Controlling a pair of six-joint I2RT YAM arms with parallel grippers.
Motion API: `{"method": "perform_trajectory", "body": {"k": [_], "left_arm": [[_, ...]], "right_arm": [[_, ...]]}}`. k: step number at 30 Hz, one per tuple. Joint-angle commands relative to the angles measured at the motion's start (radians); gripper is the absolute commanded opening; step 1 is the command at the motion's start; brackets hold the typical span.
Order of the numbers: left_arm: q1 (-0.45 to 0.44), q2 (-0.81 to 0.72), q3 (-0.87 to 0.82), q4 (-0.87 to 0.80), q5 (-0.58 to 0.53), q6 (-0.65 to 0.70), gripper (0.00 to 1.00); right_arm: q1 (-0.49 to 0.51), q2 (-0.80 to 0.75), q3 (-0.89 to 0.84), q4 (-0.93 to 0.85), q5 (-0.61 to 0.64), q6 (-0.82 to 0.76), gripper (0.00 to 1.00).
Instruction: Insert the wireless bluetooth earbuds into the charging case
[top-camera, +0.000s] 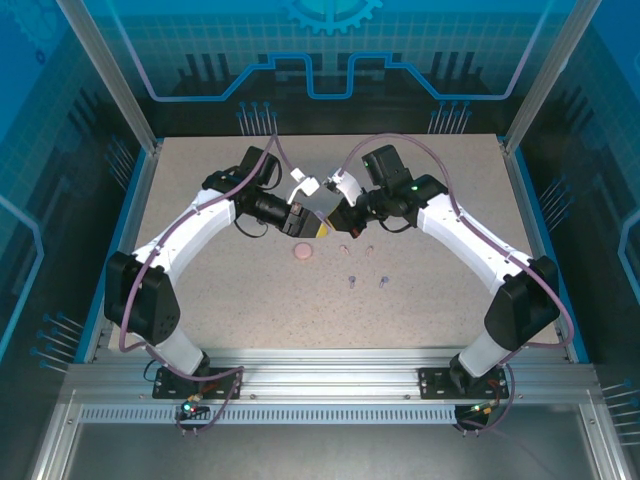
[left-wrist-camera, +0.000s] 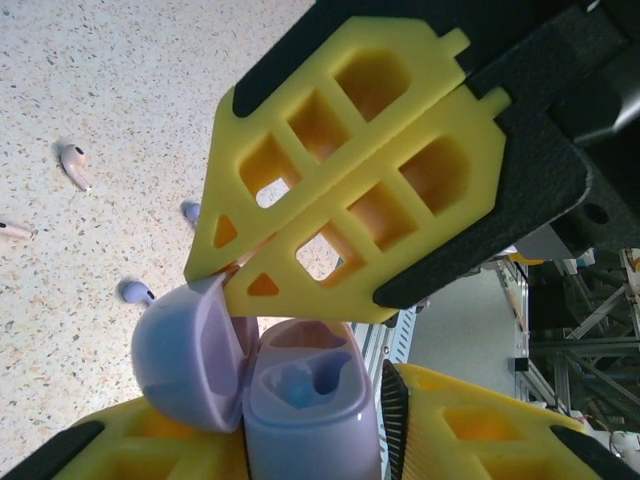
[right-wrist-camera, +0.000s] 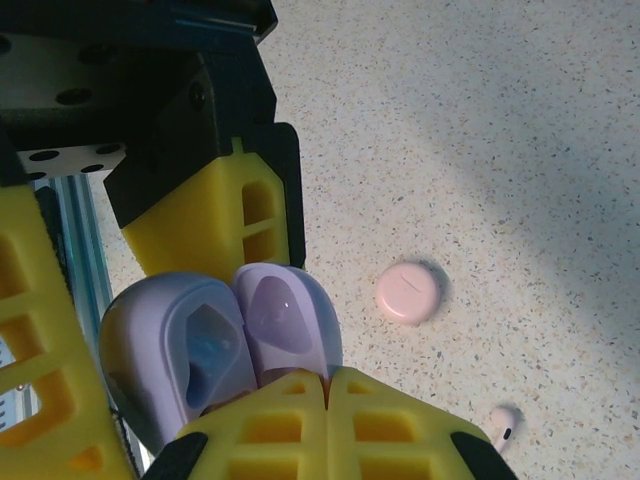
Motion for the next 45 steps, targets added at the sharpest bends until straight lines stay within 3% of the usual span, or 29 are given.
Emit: {"method": "perform_trajectory", "body": {"k": [1,6,18,19,23,34,39,45], "left_arm": [[0.009,-0.025,0.025,0.065,0.039,0.004,0.39],[0.01,-0.022,0.023,0.06,0.039,0.006,0.35],[0.009,-0.038,-0.009,0.083,0.038,0.002,0.15],[0.009,-0.041,-0.014,0.087,0.037,0.002,0.12],[0.01,-0.06,-0.051,0.121,0.011,-0.008,0.0],[0.027,-0.21,-0.285,0.403,-0.153,-0.106,0.0],[0.027,-0.282,-0.399,0.595,-0.221,-0.201,0.0],[0.025,-0.414,-0.658,1.045,-0.384,-0.347,0.0]], "right_arm": [[0.017,0.009,0.027,-0.037,-0.062,-0.018,0.0],[0.017,0.01,0.03,-0.035,-0.06,-0.015,0.0],[0.015,0.007,0.043,-0.029,-0.037,0.004,0.0],[0.015,0.004,0.043,-0.026,-0.029,0.012,0.02],[0.003,-0.01,0.057,-0.015,0.005,0.055,0.27],[-0.119,-0.153,-0.025,-0.031,0.066,0.24,0.69],[-0.133,-0.235,-0.121,-0.041,0.168,0.386,0.73],[-0.124,-0.309,-0.275,-0.027,0.254,0.615,0.73]]}}
